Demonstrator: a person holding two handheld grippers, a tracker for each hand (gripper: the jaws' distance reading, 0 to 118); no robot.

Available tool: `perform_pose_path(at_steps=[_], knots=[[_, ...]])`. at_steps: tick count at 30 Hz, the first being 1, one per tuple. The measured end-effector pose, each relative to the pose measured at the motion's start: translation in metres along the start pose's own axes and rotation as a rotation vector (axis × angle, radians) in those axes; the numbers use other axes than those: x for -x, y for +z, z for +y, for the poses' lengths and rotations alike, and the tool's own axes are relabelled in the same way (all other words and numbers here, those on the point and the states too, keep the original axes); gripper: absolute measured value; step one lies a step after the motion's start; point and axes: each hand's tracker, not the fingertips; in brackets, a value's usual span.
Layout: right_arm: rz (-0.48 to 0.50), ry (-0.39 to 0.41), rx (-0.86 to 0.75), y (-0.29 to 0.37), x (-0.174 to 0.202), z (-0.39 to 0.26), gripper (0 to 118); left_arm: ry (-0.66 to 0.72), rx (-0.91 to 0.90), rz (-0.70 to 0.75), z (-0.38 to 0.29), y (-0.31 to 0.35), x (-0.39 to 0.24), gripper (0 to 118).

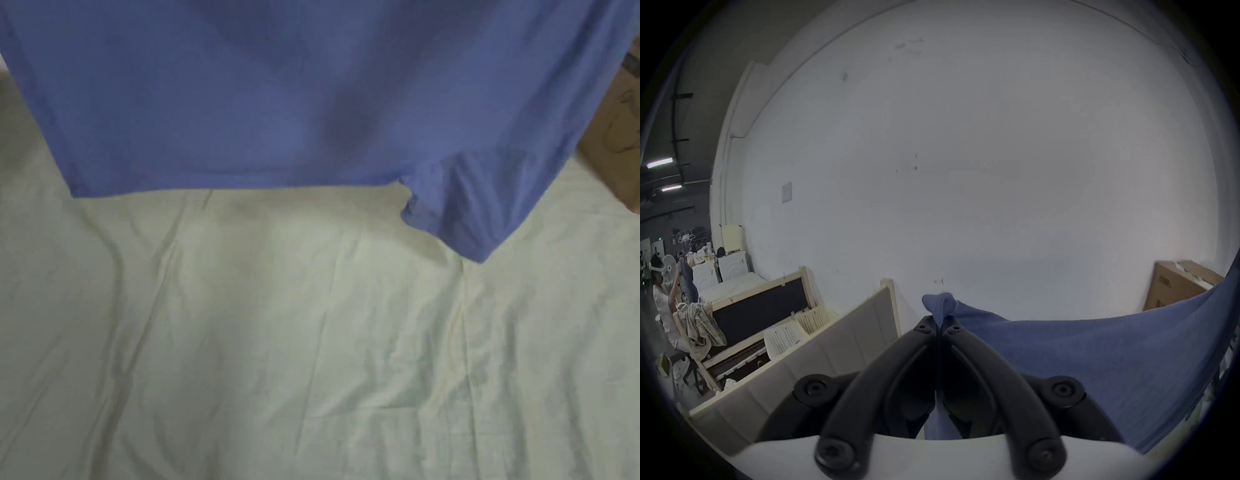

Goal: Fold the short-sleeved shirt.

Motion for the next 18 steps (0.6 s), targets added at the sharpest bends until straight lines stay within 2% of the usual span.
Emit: perform_pose_path(at_steps=[1,2,4,7,11,18], knots=[[0.015,-0.043,-0.018,0.000,0.000,0.002,4,0.002,-0.005,0.001,0.002,-0.009,-0.003,1],[0.026,-0.075,-0.029,-0.035,0.025,0.019,4,0.003,-0.016,-0.003,0.003,-0.017,-0.005,1],[0.041,-0.105,-0.062,-0.048,0.029,0.022,4,0.008,-0.041,0.004,0.002,-0.035,-0.007,1],[0.026,-0.086,-0.111,-0.071,0.033,0.028,4,-0.010,-0.088,0.010,-0.006,-0.050,-0.009,1],[0.047,-0.077,-0.118,-0.080,0.035,0.004,4,-0.025,-0.088,-0.001,-0.037,-0.062,-0.008,1],[0.124,-0.066,0.070,-0.070,0.027,-0.103,4,-0.073,0.112,-0.033,-0.147,-0.049,-0.001,1]])
